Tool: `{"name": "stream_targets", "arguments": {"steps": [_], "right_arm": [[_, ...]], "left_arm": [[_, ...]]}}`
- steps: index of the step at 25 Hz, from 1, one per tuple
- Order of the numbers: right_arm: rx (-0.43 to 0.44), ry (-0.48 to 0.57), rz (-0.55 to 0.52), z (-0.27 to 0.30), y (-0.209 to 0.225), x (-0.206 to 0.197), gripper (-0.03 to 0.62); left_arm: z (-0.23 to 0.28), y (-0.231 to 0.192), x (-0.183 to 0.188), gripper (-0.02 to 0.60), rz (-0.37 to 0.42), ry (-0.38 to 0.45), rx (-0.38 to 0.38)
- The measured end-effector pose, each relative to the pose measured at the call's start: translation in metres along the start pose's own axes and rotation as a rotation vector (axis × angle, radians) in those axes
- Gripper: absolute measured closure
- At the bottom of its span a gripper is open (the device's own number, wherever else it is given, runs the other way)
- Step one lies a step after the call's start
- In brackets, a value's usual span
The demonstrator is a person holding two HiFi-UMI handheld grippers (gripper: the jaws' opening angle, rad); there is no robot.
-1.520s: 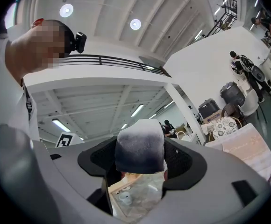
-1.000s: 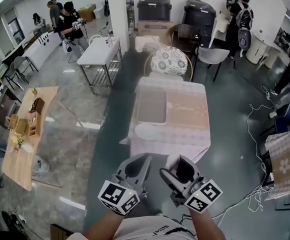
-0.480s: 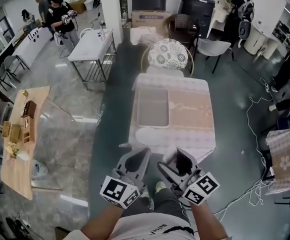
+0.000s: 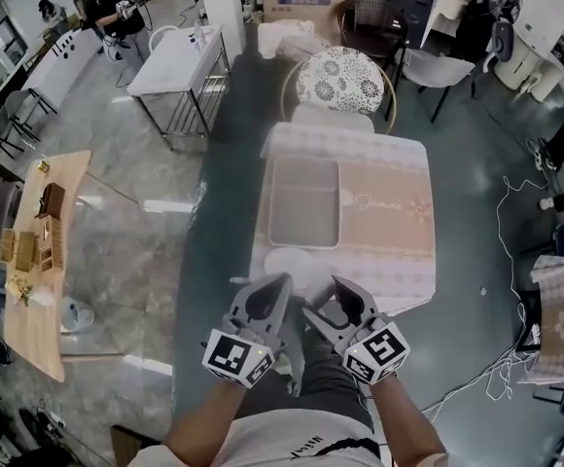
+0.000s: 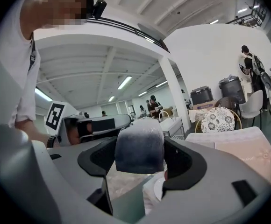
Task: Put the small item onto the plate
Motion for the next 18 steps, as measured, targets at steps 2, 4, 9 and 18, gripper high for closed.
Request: {"name": "stream_targets", "arguments": {"steps": [2,4,9,18], "right_arm": [[0.005,-0.034,-0.025,0.015,0.01,-0.018,0.303],[0.006,-0.062,-0.045,0.028,0.021,-0.037,0.303],[0.009,-0.128,-0.086,0.057,0.045,-0.092,0.303],[0.011,-0.253,-0.177,0.086,0.073,-0.164,0.303]], "left_arm": [[0.008,-0.015,-0.015,0.575,-0.008,-0.008,0.018],[0.016,-0.027,-0.033,0.575,-0.007,-0.024,0.026],[0.031,-0.055,-0.078,0.575,-0.024,-0.062,0.052],[0.046,-0.084,-0.138,0.575,-0.037,-0.105,0.065]]}}
Point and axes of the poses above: the fingertips, and each gripper's own axes: z forward along the fingers, y to its right, x out of its top, the point moved 2 cm from there along -z, backward along the fingers, and after that the axes turned 6 degrees about -x, right-handed, at the moved point
